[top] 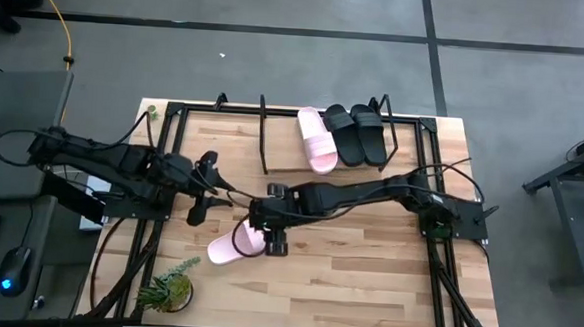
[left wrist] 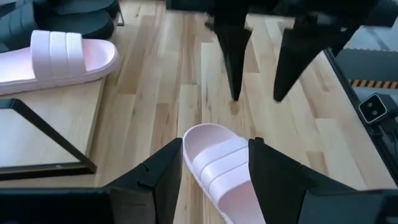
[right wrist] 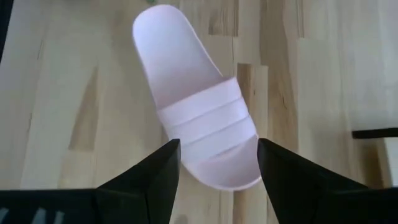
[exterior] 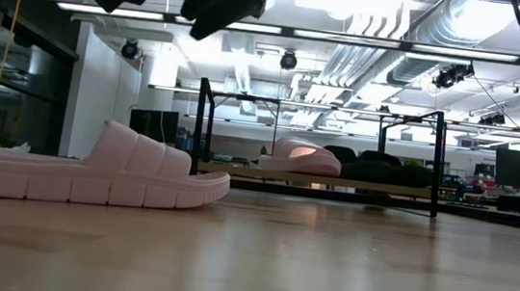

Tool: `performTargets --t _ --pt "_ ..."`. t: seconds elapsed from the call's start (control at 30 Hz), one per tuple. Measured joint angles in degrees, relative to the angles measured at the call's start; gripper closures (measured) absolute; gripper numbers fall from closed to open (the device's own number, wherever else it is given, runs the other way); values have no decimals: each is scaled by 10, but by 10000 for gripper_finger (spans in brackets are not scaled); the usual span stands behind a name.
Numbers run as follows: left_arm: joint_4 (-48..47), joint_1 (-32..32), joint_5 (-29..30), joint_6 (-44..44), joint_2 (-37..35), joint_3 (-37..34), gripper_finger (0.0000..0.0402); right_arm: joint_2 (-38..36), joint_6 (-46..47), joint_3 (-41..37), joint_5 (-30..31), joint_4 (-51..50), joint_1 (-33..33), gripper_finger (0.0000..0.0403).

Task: Pick and place slides into the shelf
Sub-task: Put the pink slide on the shelf

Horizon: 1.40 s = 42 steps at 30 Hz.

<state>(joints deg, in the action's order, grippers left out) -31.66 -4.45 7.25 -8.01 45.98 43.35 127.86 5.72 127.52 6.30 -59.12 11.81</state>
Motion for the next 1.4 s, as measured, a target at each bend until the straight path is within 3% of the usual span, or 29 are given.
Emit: performTargets --t 0.4,0.93,1.4 --pt "-2 -20 14 1 0 0 234 48 15 0 30 27 3 199" --pt "-4 -19 44 3 0 0 234 32 7 -79 67 23 2 199" --pt "-4 -19 44 5 0 0 234 -117 -31 -78 85 -3 2 199"
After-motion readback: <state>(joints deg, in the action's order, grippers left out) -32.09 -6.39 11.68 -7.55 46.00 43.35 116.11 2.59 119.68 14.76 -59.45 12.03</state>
